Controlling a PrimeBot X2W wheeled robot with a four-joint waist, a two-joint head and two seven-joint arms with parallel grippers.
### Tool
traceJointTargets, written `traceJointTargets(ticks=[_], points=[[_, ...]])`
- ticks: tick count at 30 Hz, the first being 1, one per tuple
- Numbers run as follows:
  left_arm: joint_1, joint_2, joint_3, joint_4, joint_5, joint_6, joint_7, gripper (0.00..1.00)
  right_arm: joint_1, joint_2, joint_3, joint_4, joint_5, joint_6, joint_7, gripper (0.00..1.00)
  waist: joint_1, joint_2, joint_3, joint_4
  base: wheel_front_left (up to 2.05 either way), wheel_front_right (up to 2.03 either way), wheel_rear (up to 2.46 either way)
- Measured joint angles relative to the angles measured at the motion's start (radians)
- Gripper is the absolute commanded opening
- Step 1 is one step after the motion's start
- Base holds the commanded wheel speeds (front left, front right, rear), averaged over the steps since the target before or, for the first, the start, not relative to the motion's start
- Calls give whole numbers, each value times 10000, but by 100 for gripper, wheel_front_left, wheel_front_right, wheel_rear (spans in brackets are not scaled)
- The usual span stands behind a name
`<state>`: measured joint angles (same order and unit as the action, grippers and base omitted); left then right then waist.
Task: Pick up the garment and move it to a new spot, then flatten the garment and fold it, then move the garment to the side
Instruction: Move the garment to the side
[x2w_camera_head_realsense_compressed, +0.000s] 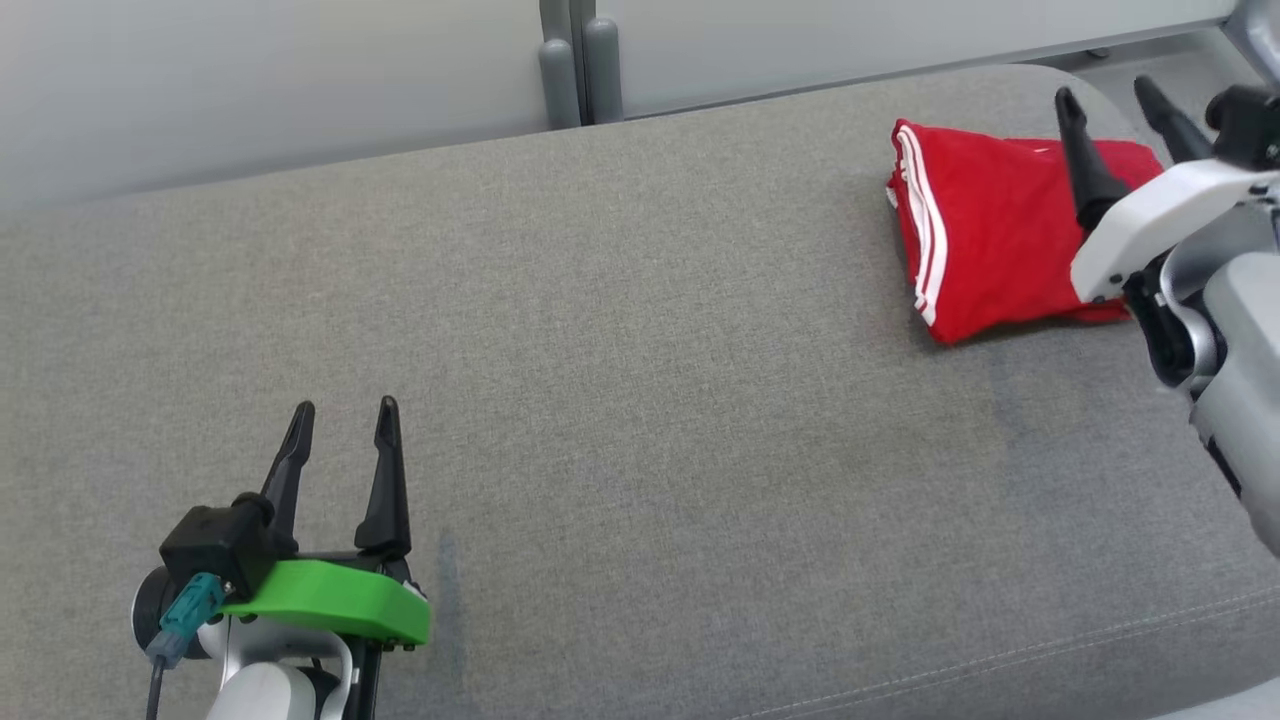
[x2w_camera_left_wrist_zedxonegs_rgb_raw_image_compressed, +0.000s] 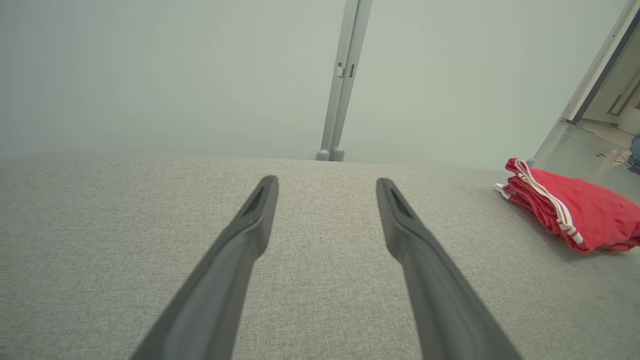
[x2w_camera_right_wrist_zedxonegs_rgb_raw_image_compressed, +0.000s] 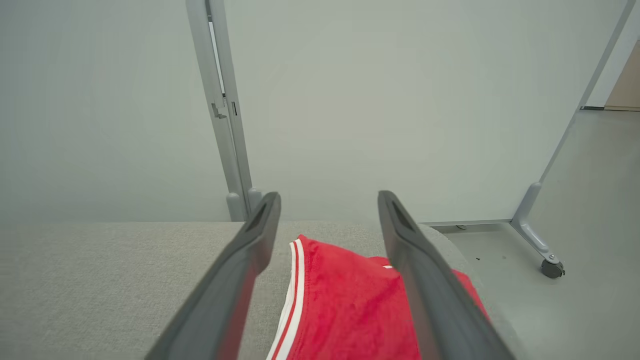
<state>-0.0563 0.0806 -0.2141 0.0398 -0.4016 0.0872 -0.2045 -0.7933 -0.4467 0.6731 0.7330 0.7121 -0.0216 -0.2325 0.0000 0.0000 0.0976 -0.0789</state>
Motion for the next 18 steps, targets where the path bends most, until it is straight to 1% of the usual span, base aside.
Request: traceJointTargets(ticks=[6,9,12,14,15,18], points=[[191,-33,104,192,2,27,-50,100,1049,313,-71,-374,56,-410,-146,100,0,0,-574,-7,0,0,0],[351,-50,161,284,0,96,-79,100,1488,606,-88,-711,59,-435,-180,100,0,0,-816,12,0,0,0],[465,-92,230,362,0,100,-92,100,1939,796,-59,-1007,-4,-606,-180,100,0,0,-1017,52,0,0,0],[561,-109,305,439,-63,104,-111,100,2195,867,-75,-1208,-38,-631,-180,100,0,0,-1127,87,0,0,0],[620,-125,349,466,-123,117,-123,100,2312,932,-84,-1323,-67,-723,-182,100,0,0,-1174,105,0,0,0],[795,-167,460,525,-188,192,-125,100,2662,1091,-142,-1785,-359,-846,-182,100,0,0,-1298,159,0,0,0]])
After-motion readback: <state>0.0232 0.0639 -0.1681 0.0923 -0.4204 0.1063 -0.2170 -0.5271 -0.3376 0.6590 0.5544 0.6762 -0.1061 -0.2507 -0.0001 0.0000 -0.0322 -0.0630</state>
